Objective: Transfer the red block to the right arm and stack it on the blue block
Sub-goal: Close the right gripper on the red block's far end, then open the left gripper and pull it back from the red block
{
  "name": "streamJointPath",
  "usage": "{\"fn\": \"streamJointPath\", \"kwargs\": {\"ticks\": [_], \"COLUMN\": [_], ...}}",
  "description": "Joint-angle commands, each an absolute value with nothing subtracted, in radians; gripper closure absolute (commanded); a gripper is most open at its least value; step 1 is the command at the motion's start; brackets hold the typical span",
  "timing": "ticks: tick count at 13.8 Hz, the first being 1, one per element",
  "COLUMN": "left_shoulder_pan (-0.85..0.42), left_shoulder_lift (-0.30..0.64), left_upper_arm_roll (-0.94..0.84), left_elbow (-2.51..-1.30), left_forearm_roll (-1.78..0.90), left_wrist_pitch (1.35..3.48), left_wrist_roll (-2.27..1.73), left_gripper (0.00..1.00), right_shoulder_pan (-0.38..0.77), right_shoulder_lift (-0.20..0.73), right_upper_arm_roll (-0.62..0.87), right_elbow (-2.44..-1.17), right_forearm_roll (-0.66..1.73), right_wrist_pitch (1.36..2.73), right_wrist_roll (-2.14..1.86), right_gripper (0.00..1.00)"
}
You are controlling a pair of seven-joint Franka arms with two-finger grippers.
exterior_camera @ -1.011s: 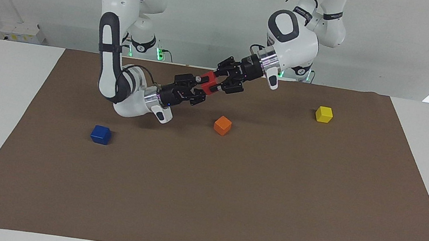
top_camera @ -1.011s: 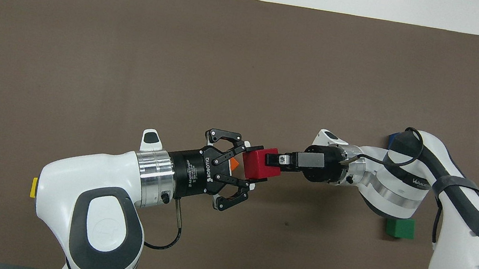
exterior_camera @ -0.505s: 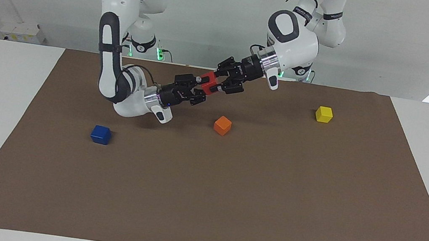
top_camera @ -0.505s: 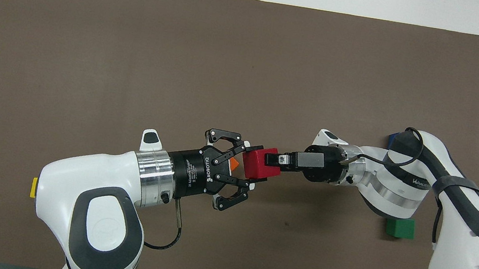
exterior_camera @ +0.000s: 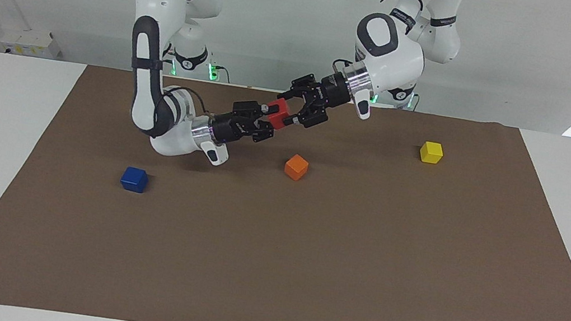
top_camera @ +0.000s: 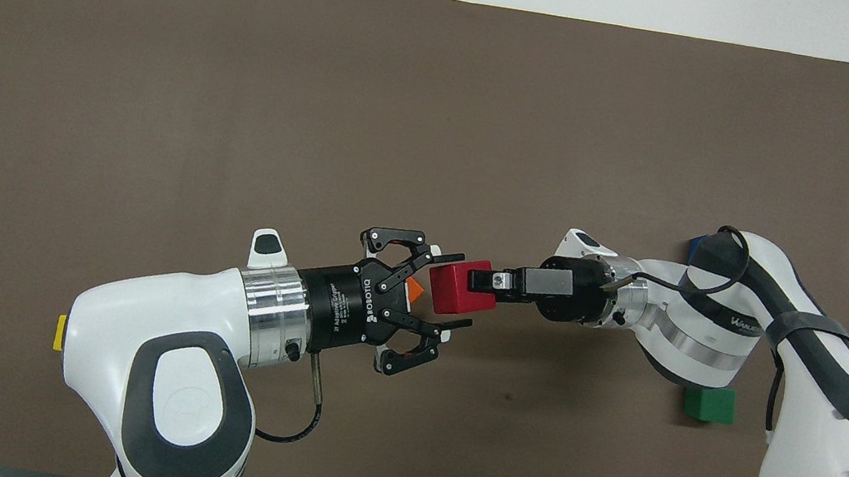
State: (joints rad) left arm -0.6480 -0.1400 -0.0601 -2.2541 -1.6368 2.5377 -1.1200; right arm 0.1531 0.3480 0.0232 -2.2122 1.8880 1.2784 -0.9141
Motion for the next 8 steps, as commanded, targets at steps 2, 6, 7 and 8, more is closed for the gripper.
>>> {"fn": "streamJointPath", "kwargs": {"ticks": [2, 6, 7, 8], "left_shoulder_pan": [-0.655, -0.572, -0.543, -0.529], "left_shoulder_lift": [-0.150, -0.210, -0.254, -0.296], "left_upper_arm_roll": [-0.049, -0.048, -0.048, -0.046], "left_elbow": [-2.266, -2.354, -2.418, -2.468], "left_forearm_roll": [-1.660, -1.658, -1.658, -1.658], "left_wrist_pitch": [2.554, 2.499, 2.464, 2.435], "left_wrist_roll": [-1.085, -1.019, -0.970, -0.938], "left_gripper": [0.00, 0.00, 0.00, 0.00], "right_shoulder_pan": [0.158, 0.160, 0.160, 0.160], "right_shoulder_lift": [0.322, 0.310, 0.310, 0.299], "right_upper_arm_roll": [0.026, 0.026, 0.026, 0.026], "right_elbow": [-2.220, -2.209, -2.207, -2.207], "right_forearm_roll": [1.908, 1.907, 1.905, 1.898], "right_wrist_pitch": [1.327, 1.370, 1.380, 1.412], "right_wrist_roll": [-0.919, -0.907, -0.908, -0.908], "right_gripper": [1.00, 1.00, 1.00, 1.00]}}
